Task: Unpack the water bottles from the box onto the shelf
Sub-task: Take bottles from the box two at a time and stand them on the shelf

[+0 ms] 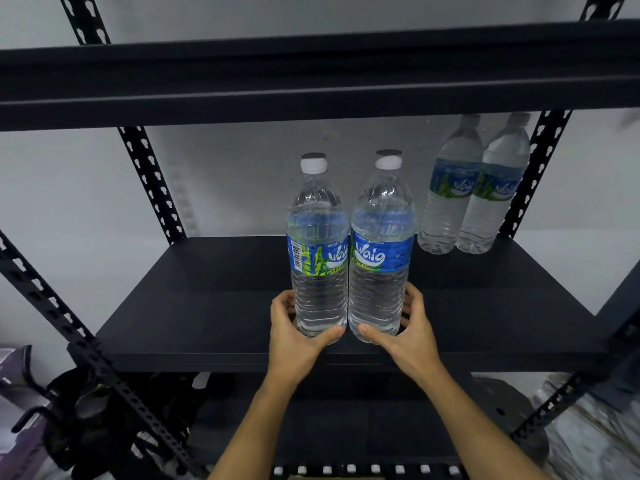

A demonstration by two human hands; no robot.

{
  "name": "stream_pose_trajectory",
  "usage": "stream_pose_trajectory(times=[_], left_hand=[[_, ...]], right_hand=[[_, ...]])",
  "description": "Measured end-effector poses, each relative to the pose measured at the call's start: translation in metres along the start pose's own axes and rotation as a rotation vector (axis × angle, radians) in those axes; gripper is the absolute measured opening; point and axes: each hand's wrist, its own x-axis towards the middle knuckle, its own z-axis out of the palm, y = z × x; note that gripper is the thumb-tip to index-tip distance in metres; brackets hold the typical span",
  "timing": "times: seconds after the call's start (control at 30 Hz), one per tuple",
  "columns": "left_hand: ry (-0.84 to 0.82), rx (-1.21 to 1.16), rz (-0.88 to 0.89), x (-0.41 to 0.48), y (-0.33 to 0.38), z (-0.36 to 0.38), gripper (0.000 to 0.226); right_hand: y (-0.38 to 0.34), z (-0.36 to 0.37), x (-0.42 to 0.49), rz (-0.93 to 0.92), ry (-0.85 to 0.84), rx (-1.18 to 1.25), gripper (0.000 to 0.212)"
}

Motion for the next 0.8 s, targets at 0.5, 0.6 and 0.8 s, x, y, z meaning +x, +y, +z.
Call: stream_pose_trajectory(times=[0.5,0.6,0.8], left_hand=[[-0.082,-0.045,0.011,0.002,0.0,-0.003,0.096],[-0.085,-0.071,-0.003,0.004,-0.002,-0.005,0.1],[-0.145,-0.123,-0.045,0.007,-0.004,-0.01,0.087]], right_hand=[[-0.003,0.0,-0.001,0.023,0.014,-0.016,0.104],[-0.004,0.0,-0.002,0.029,0.016,-0.02,0.102],[-0.004,0.0,-0.002,0.038,0.01,-0.006,0.098]])
